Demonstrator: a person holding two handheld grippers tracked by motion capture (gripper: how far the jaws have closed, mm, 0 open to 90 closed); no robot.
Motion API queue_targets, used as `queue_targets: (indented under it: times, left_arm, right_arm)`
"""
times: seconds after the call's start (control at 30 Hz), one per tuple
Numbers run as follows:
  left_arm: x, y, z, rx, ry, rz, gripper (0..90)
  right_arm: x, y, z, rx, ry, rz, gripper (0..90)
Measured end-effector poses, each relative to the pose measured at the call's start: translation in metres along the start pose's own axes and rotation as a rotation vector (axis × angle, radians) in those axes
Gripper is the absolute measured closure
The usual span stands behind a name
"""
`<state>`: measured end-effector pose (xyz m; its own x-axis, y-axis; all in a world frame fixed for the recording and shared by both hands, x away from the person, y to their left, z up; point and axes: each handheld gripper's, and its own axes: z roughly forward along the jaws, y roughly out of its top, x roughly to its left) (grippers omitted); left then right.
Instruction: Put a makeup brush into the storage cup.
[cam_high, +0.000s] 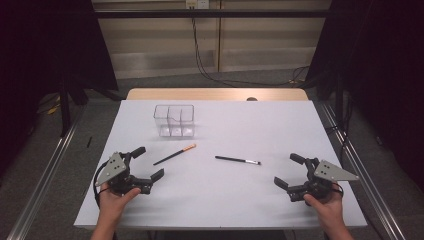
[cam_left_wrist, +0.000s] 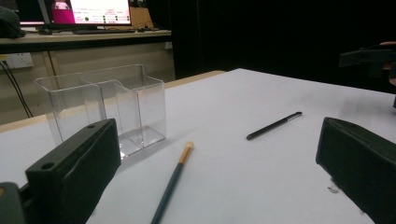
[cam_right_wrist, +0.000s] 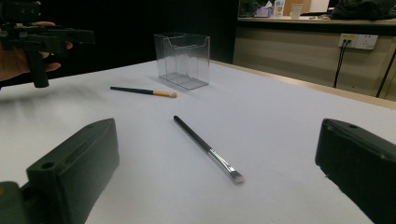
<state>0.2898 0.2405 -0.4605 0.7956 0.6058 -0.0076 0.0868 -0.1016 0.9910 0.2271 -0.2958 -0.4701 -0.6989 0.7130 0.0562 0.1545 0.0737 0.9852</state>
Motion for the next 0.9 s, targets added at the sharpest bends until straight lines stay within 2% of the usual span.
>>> queue_targets:
  times: [0.27,0.3,0.9]
  left_arm:
    - [0.007,0.004,0.015,-0.019,0.004,-0.013,0.0]
    - [0.008,0.004,0.019,-0.028,0.006,-0.026,0.0]
    - [0.008,0.004,0.055,0.004,-0.026,-0.009,0.0]
  right_arm:
    - [0.001,0.0,0.0,0.003,0.002,-0.004,0.0]
    - [0.001,0.0,0.0,0.002,0.002,-0.004,0.0]
    - [0.0,0.0,-0.001,0.004,0.005,-0.007,0.0]
